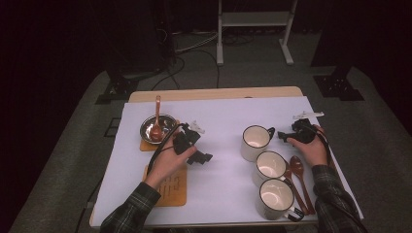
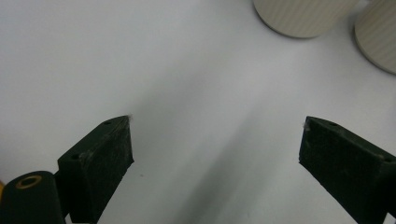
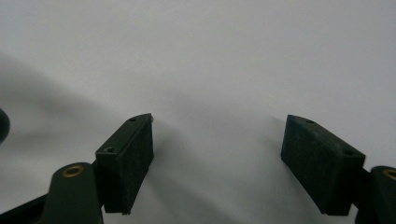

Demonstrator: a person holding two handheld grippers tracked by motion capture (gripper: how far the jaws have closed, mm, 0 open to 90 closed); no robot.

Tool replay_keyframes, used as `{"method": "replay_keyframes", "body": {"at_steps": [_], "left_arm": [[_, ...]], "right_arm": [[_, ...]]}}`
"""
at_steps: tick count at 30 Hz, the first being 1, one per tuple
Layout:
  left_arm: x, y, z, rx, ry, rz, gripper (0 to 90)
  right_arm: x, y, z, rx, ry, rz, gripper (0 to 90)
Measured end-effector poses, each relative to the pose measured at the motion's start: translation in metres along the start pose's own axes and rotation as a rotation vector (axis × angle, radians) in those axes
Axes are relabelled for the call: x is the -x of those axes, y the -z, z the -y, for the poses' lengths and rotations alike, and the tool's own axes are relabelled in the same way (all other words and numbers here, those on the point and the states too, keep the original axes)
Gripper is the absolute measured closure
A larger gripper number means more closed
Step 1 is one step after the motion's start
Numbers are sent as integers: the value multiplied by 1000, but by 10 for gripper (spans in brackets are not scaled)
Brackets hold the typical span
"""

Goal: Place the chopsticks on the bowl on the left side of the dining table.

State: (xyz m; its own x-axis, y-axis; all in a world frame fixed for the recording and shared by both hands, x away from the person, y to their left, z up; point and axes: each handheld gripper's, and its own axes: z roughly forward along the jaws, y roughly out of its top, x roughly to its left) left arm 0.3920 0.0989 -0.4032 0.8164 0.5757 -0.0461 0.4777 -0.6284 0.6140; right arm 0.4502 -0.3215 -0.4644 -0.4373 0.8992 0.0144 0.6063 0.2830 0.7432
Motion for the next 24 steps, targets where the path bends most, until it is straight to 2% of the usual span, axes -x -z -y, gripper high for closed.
{"method": "replay_keyframes", "body": {"at_steps": [4,10,19,24], "left_arm": [[9,-5,8,-6,-7,20,86],[16,-8,14,-25,-25,30,86],[32,-13,25,-26,-42,50,86],[36,-17,29,-37,-58,50,86]], "right_arm": [[0,0,0,0,0,0,235],[0,0,0,0,1,0,235],[0,0,0,0,0,0,235],[0,0,0,0,0,0,235]]}}
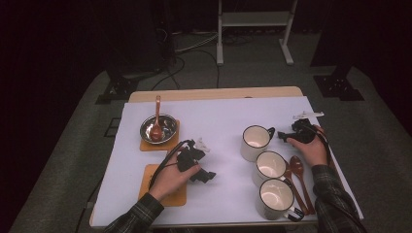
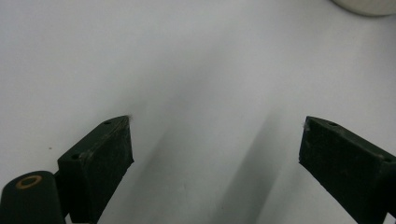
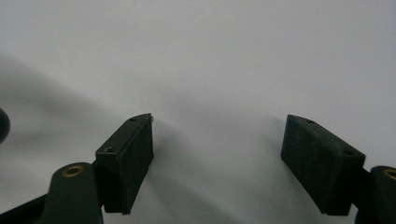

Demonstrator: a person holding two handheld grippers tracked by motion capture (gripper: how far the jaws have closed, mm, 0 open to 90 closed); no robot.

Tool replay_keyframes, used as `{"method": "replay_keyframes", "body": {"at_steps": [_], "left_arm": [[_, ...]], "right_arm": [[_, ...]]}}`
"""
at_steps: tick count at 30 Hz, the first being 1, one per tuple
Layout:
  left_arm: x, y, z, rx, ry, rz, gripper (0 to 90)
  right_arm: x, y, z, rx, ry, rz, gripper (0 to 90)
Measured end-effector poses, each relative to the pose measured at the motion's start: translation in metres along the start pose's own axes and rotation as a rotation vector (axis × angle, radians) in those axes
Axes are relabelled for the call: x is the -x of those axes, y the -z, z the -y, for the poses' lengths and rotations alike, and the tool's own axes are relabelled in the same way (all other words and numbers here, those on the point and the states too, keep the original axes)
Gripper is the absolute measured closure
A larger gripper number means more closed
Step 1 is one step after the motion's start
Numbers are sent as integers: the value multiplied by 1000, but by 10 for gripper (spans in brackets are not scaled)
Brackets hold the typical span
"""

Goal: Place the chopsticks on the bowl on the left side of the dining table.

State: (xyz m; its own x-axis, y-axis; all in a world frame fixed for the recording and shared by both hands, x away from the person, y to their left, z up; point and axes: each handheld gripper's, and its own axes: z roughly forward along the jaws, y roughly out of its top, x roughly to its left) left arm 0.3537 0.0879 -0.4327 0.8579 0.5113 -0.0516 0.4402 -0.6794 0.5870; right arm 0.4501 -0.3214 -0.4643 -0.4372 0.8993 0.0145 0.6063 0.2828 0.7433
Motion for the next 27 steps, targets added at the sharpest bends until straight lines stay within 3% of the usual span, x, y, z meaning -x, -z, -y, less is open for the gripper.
{"method": "replay_keyframes", "body": {"at_steps": [13,17,27], "left_arm": [[10,-10,11,-9,-40,-18,86],[13,-12,13,-12,-76,-35,55],[13,-12,23,64,-79,-34,48]], "right_arm": [[0,0,0,-2,-1,-2,233],[0,0,0,-3,-1,-2,234],[-2,0,-5,-34,-5,15,240]]}}
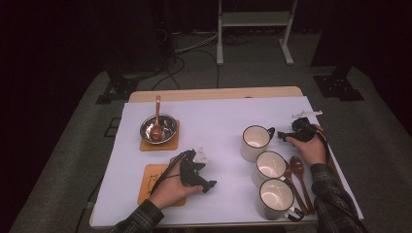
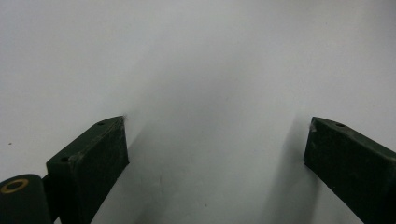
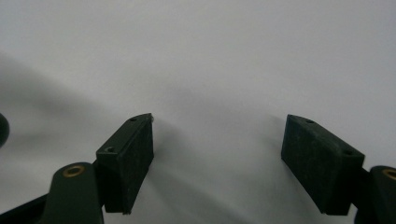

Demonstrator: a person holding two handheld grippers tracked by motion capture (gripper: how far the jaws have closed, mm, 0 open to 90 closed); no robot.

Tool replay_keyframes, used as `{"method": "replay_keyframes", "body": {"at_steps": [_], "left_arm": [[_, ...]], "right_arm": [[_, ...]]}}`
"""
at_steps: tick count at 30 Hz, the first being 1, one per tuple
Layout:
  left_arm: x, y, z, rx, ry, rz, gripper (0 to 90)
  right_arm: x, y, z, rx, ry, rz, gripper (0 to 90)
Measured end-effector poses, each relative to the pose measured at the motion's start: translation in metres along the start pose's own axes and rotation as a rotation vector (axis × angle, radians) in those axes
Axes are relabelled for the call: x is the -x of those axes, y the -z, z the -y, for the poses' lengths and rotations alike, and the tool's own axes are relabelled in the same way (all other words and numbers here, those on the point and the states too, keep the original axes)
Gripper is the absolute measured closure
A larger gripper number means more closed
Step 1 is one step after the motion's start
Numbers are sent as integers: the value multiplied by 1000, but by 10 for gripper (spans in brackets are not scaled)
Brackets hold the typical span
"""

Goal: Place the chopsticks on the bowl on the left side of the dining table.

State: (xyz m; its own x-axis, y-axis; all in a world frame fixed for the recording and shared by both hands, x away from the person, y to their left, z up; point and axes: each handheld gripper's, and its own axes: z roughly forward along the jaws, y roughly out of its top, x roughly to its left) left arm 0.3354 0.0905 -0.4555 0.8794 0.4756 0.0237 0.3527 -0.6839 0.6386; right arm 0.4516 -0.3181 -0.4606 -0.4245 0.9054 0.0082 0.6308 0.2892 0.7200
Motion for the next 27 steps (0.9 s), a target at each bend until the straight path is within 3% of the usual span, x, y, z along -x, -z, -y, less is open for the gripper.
{"method": "replay_keyframes", "body": {"at_steps": [6,27], "left_arm": [[0,-1,1,11,4,-2,35],[1,-2,-3,-26,7,-6,29]], "right_arm": [[-6,6,-5,-24,14,25,296],[-11,42,-9,22,-5,27,393]]}}
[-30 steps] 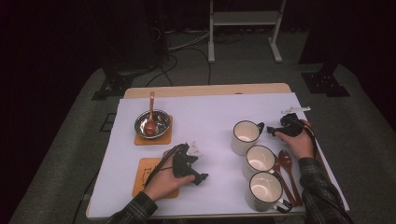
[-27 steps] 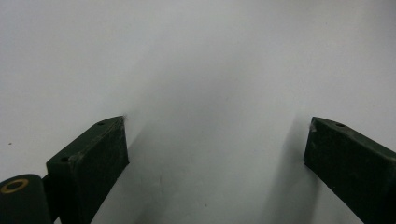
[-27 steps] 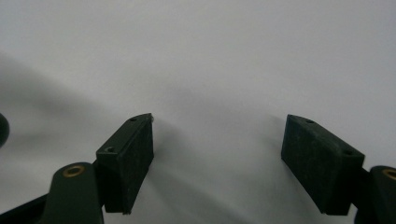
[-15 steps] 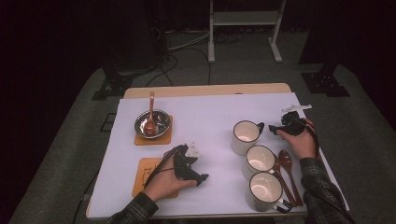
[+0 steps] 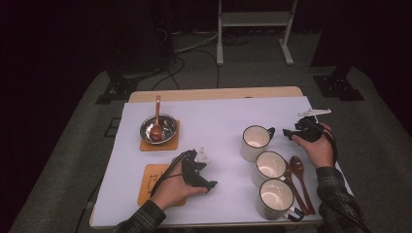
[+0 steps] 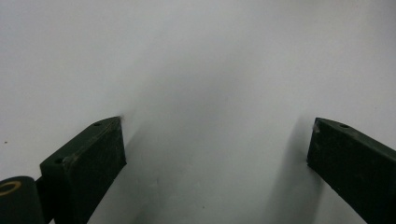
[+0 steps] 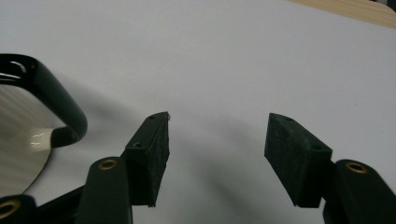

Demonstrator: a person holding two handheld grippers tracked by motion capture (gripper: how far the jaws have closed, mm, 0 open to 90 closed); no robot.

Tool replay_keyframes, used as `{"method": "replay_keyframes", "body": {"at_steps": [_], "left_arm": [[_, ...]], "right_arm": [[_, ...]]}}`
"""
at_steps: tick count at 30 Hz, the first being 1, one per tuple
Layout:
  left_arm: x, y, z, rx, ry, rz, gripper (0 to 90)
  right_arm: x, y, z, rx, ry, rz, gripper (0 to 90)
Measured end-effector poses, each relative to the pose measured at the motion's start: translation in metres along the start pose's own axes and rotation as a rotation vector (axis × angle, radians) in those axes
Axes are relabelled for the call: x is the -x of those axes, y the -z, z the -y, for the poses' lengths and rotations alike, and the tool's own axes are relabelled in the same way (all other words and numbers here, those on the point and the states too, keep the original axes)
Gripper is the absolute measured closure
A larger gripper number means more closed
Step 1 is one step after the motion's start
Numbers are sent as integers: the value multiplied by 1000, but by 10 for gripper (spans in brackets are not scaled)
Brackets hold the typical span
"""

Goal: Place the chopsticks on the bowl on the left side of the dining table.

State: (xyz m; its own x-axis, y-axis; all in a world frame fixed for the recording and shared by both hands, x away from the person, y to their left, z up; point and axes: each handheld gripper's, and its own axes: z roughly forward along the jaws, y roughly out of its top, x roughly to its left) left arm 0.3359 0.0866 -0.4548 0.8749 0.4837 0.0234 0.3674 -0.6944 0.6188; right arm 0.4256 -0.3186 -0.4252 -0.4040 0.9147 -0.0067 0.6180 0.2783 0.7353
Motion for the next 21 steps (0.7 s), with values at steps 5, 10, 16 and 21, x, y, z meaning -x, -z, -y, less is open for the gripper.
{"method": "replay_keyframes", "body": {"at_steps": [5,10,16,21], "left_arm": [[0,0,0,-1,0,-1,29],[0,0,0,-2,2,-1,29],[0,0,0,-4,3,-1,30],[1,0,0,-2,8,-2,30]], "right_arm": [[0,6,3,2,-3,-5,407],[2,14,6,5,-12,-9,423],[4,21,11,6,-17,-8,437],[6,26,14,6,-23,-5,445]]}}
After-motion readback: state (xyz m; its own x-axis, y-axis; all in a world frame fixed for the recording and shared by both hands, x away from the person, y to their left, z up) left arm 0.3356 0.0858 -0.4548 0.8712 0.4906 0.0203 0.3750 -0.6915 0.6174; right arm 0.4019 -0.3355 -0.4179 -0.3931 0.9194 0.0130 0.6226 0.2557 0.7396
